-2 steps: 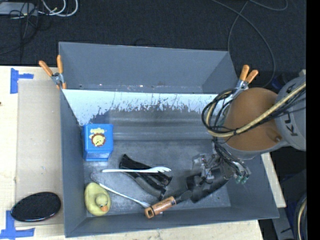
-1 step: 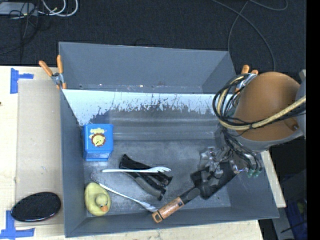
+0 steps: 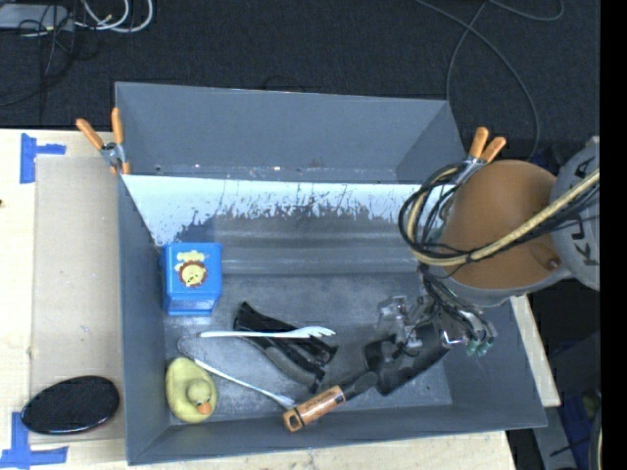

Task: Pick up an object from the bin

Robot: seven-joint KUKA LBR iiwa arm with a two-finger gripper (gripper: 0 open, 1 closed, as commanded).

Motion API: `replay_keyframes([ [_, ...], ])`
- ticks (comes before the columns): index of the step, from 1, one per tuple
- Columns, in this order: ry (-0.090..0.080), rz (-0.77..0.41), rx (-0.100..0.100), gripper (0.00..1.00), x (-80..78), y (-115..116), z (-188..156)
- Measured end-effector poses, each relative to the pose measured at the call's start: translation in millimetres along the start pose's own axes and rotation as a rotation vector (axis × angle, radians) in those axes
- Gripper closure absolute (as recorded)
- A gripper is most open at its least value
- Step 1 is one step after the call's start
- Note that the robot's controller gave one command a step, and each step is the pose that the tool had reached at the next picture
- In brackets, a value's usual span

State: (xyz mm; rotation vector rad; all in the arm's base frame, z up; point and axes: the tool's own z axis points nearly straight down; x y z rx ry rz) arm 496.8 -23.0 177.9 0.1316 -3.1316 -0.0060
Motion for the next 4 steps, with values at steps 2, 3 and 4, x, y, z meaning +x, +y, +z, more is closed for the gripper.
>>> replay_keyframes([
  [2,0.002,0.015,-0.001,1.00,3.6,2,6],
  [3,-0.003,-0.197,0.000,1.00,-26.3,43,58],
  [4,0.010,-0.230,-0.003,1.00,-18.0,43,36],
])
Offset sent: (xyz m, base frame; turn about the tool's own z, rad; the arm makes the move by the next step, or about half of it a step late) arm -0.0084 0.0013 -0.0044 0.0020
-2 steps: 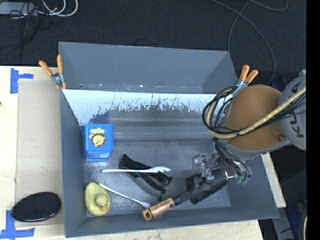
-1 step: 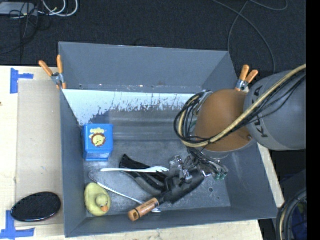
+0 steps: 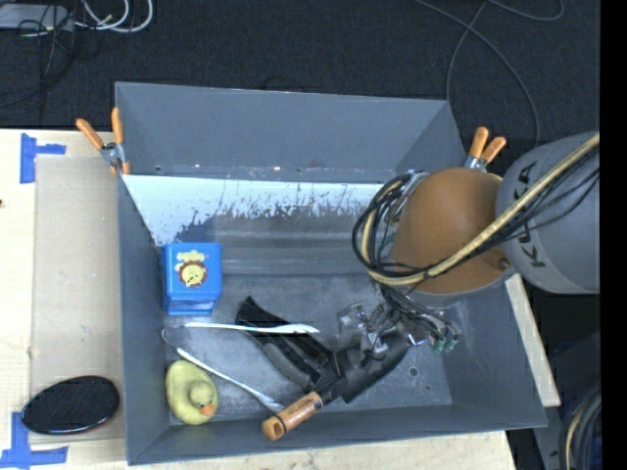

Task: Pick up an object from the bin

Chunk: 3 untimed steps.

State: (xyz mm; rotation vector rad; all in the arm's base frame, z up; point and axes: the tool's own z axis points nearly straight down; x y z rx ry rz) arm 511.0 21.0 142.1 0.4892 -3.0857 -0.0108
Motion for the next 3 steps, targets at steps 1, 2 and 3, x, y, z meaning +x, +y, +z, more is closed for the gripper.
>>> replay_keyframes([
  [1,-0.004,-0.015,0.001,1.00,-11.3,5,-79],
  [2,-0.016,-0.025,0.005,1.00,-12.6,5,-90],
  [3,-0.004,-0.030,0.001,1.00,-6.9,6,-61],
])
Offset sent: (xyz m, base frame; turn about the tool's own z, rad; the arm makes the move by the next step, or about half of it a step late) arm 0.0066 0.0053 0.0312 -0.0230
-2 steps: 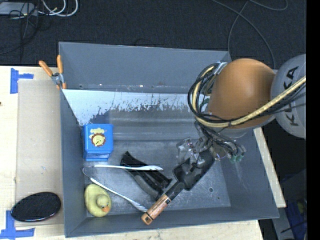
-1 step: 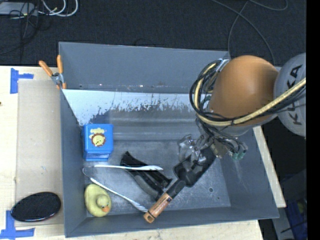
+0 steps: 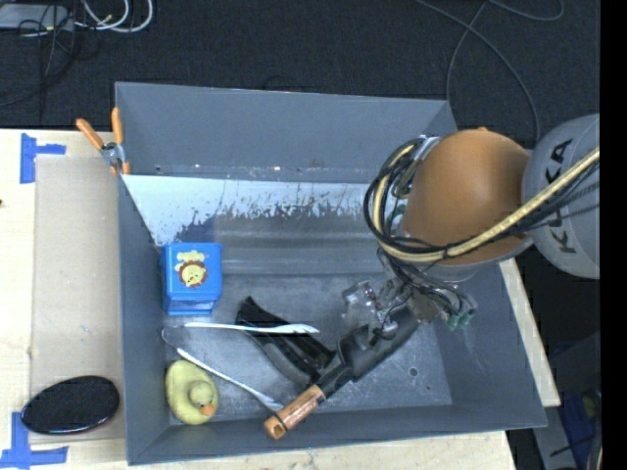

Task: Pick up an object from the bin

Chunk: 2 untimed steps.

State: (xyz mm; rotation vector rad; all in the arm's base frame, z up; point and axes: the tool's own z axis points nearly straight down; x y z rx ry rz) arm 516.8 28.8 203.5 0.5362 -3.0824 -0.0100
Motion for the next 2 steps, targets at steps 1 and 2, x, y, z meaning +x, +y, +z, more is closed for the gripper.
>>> replay_keyframes([
  [1,-0.001,0.178,0.000,1.00,-1.5,5.1,17.4],
  [2,-0.001,0.091,0.001,1.00,-3.4,6.6,24.1],
])
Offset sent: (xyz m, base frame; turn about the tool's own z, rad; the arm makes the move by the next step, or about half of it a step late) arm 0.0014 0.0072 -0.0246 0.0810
